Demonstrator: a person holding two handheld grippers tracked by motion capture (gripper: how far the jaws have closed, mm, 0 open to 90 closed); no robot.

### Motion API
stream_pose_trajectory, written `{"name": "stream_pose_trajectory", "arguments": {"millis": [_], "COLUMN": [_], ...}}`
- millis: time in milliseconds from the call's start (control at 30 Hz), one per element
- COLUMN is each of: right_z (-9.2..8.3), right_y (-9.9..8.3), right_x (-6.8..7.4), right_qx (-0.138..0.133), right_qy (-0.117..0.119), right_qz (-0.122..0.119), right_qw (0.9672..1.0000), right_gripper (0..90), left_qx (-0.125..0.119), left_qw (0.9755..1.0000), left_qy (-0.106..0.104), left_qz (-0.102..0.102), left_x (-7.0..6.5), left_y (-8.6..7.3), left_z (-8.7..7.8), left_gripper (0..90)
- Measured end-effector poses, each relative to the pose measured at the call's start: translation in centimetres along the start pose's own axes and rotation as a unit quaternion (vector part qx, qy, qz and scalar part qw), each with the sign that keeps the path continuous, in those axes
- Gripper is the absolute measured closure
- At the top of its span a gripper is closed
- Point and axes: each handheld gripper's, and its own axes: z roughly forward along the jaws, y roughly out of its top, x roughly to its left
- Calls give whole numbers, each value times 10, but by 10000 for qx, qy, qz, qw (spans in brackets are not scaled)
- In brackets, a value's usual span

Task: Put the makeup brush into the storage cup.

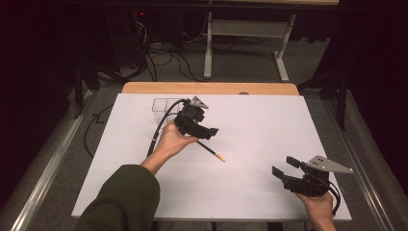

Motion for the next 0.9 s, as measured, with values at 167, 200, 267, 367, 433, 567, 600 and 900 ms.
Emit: {"name": "stream_pose_trajectory", "arguments": {"millis": [167, 200, 267, 367, 433, 567, 600, 900], "right_z": [0, 0, 0, 1, 0, 0, 0, 0], "right_y": [0, 0, 0, 0, 0, 0, 0, 0], "right_x": [0, 0, 0, 0, -1, 0, 0, 0], "right_qx": [-9, 5, 29, 33, 29, 19, 15, 22], "right_qy": [1, 3, -2, 5, 1, 5, 5, 10], "right_qz": [-3, 6, 16, 14, 14, 20, 13, 16], "right_qw": [10000, 10000, 10000, 10000, 10000, 10000, 10000, 10000], "right_gripper": [286, 287, 287, 287, 287, 287, 286, 286], "left_qx": [333, 384, 475, 572, 654, 779, 809, 1239], "left_qw": [9993, 9991, 9985, 9978, 9972, 9961, 9956, 9900], "left_qy": [-39, -37, -52, -97, -135, -153, -152, -188], "left_qz": [153, 183, 264, 319, 338, 395, 440, 652], "left_x": [-1, -2, -4, -4, -4, -5, -5, -7], "left_y": [4, 5, 7, 10, 11, 14, 14, 15], "left_z": [2, 3, 4, 5, 6, 8, 8, 17], "left_gripper": [269, 273, 277, 295, 300, 300, 300, 242]}}
